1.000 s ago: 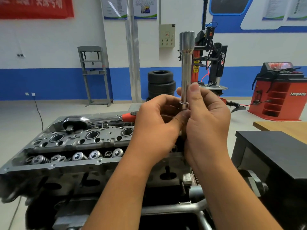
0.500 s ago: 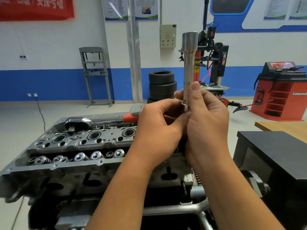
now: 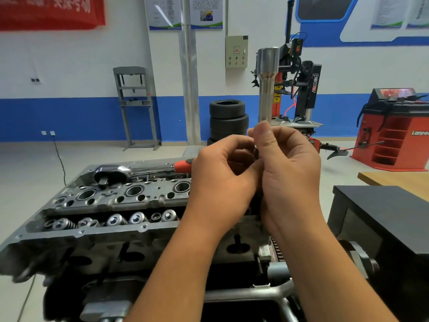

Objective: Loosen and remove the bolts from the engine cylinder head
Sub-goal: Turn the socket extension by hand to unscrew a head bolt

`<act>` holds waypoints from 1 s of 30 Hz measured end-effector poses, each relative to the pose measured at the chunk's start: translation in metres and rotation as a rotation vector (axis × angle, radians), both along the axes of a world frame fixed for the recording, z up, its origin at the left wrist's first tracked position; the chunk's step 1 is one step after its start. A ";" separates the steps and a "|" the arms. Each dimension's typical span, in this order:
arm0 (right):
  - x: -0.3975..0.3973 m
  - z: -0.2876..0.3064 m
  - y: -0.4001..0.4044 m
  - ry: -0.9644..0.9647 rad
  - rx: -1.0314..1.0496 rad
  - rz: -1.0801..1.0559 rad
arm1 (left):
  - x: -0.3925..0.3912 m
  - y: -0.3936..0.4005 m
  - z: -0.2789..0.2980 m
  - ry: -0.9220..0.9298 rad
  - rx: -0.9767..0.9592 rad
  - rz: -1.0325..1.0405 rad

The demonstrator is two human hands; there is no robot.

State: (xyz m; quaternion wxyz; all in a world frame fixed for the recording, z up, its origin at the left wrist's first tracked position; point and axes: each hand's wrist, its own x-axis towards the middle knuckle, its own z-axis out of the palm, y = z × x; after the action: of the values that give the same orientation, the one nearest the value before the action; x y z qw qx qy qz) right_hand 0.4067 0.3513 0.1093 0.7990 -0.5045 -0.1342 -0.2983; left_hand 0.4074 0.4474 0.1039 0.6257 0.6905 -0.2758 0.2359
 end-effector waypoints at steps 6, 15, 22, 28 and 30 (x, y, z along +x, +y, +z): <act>0.000 0.001 0.000 -0.003 -0.008 0.000 | -0.005 0.000 0.005 -0.018 0.062 -0.101; 0.001 -0.001 -0.001 -0.022 -0.024 0.048 | -0.001 0.000 0.001 0.011 -0.016 -0.019; -0.002 0.003 0.001 0.008 0.041 0.062 | 0.000 -0.001 0.001 0.034 0.032 -0.009; -0.001 0.002 0.000 0.001 0.004 0.033 | 0.001 0.001 0.001 0.041 -0.008 -0.089; 0.000 0.002 0.000 0.036 0.012 0.045 | -0.001 0.001 0.003 0.053 0.032 -0.138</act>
State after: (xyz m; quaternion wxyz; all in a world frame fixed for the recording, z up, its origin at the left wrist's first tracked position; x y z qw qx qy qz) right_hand 0.4069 0.3515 0.1116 0.8108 -0.5020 -0.1293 -0.2719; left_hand 0.4063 0.4483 0.1071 0.6363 0.6860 -0.3096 0.1694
